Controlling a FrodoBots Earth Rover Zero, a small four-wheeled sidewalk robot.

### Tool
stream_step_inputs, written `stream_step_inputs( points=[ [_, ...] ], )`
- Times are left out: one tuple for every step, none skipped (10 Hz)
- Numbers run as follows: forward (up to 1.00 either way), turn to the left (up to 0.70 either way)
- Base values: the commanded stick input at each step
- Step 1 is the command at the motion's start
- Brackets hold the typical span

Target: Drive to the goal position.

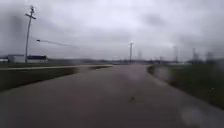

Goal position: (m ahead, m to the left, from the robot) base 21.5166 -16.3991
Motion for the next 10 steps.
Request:
stream_step_inputs(
  points=[
    [0.85,-0.01],
    [0.85,-0.01],
    [0.85,-0.01],
    [0.85,-0.01],
    [0.85,-0.01],
    [0.85,-0.01],
    [0.85,-0.01],
    [0.85,-0.01],
    [0.85,-0.01],
    [0.85,-0.01]
  ],
)
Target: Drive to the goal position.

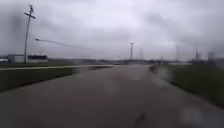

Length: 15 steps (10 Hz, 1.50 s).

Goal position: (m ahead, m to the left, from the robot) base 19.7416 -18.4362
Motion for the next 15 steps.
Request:
stream_step_inputs(
  points=[
    [0.95,-0.01],
    [1.0,-0.01],
    [1.0,-0.01],
    [1.0,-0.01],
    [1.0,-0.01],
    [1.0,-0.01],
    [1.0,-0.01],
    [1.0,-0.01],
    [1.0,-0.01],
    [1.0,-0.01],
    [1.0,-0.01],
    [1.0,-0.01],
    [1.0,-0.01],
    [1.0,-0.01],
    [1.0,-0.01]
  ],
)
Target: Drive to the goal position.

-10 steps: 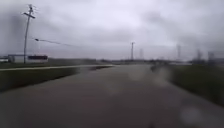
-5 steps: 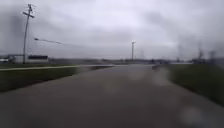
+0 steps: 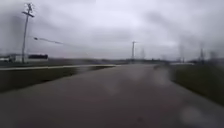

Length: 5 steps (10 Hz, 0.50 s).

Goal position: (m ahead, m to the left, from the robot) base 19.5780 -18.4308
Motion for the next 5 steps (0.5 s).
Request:
stream_step_inputs(
  points=[
    [1.0,-0.01],
    [1.0,-0.01],
    [1.0,-0.01],
    [1.0,-0.01],
    [1.0,-0.01]
  ],
)
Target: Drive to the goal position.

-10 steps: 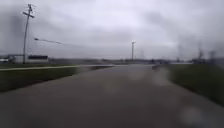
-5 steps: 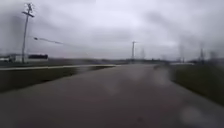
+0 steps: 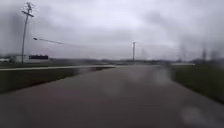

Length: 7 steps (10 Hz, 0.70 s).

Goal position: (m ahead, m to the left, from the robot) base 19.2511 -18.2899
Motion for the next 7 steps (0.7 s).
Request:
stream_step_inputs(
  points=[
    [1.0,-0.01],
    [1.0,-0.01],
    [1.0,-0.01],
    [1.0,-0.01],
    [1.0,-0.01],
    [1.0,-0.01],
    [1.0,-0.01]
  ],
)
